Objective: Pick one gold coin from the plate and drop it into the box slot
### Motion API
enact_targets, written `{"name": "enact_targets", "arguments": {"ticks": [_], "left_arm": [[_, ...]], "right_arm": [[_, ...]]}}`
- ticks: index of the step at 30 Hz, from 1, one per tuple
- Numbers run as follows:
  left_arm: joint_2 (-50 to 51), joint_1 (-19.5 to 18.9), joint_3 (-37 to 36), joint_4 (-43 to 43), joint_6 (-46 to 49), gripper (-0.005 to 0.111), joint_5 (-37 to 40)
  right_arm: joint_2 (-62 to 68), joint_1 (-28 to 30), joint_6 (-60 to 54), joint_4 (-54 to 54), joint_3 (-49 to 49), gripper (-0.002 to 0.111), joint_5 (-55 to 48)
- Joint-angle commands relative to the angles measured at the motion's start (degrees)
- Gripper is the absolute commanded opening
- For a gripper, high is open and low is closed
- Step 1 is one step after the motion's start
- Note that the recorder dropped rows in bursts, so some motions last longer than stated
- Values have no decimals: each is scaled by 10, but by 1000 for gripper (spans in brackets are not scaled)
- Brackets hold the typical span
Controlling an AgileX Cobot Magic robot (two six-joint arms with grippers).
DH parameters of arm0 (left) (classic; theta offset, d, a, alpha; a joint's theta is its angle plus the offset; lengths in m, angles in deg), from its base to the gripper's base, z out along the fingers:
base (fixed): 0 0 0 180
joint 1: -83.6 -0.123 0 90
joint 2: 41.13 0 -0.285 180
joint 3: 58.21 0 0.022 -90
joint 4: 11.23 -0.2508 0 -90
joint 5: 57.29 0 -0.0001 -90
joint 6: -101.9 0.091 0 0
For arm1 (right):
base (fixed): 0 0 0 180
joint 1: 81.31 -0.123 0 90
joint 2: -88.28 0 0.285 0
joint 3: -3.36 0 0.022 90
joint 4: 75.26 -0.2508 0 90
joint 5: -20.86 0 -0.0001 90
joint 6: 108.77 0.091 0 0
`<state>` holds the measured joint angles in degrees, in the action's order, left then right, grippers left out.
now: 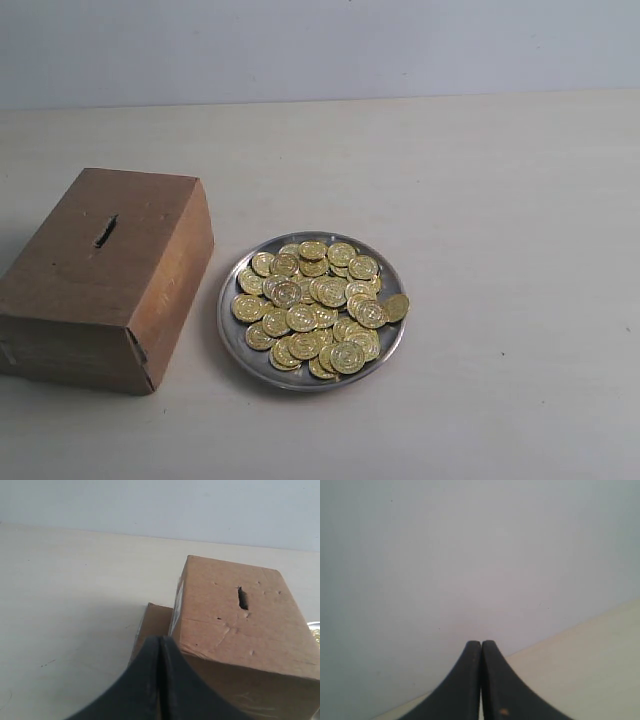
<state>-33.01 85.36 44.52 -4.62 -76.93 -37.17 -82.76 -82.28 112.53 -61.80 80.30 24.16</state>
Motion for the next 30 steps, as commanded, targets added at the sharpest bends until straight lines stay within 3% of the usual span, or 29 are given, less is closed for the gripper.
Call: {"name": "enact_targets", "arguments": {"ticks": [1,13,22,30], "left_arm": [[-3,0,1,1,0,0,2],[-3,0,1,1,0,0,2],[-3,0,1,1,0,0,3],[-3,0,1,1,0,0,3]], "right_arm": [[-3,3,0,3,3,0,10],[-6,3,-5,6,3,0,8],[-12,3,-105,22,3,0,-33],[-12,3,-133,14,3,0,-177]]}}
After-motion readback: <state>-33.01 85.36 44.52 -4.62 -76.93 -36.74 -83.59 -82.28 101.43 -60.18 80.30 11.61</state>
